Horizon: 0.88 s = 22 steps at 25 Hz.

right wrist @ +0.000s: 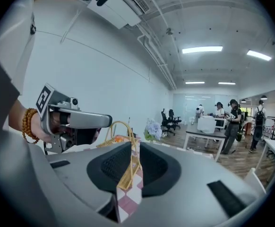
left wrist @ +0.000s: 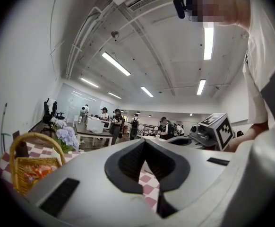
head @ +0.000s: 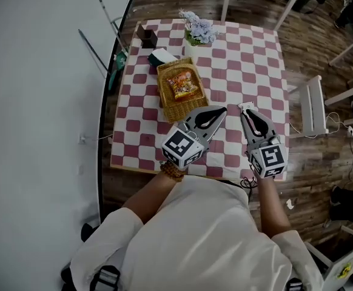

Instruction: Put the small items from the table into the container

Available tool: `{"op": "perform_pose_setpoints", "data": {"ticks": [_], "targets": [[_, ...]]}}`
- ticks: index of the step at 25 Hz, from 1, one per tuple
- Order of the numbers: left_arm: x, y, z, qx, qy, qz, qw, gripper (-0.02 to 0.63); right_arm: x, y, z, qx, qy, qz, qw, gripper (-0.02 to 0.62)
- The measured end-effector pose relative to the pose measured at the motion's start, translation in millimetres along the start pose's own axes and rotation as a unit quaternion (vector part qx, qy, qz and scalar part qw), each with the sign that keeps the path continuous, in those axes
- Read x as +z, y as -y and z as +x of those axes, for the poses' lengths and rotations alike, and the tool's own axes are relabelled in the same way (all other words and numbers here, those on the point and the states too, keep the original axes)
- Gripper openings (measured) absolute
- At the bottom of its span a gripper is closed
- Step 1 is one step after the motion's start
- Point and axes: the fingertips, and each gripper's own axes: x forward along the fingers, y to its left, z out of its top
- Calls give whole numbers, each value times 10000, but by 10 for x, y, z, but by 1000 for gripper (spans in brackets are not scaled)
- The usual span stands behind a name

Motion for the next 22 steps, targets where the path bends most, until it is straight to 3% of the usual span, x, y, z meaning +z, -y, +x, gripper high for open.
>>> {"op": "perform_pose_setpoints", "data": {"ticks": [4, 6, 11, 17, 22], "targets": [[-478, -206, 301, 55, -149, -439, 9989, 29, -576, 269, 226, -57, -669, 101, 9977, 81], [-748, -276, 449, 58, -370, -508, 9980, 30, -850, 398, 338, -86, -978, 202, 9950, 113], [-1356, -372, 769, -35, -941, -652, 9934, 29, -1476, 680, 593, -209, -1600, 376, 9862, 117], [-1921, -474, 1062, -107, -1339, -1197, 9837, 29, -2298, 893, 854, -198, -2451, 569, 9676, 117], [-2334, -558, 1203, -70, -1748, -1309, 9758, 31, -2822, 968, 951, -212, -3078, 717, 9485, 117]]}}
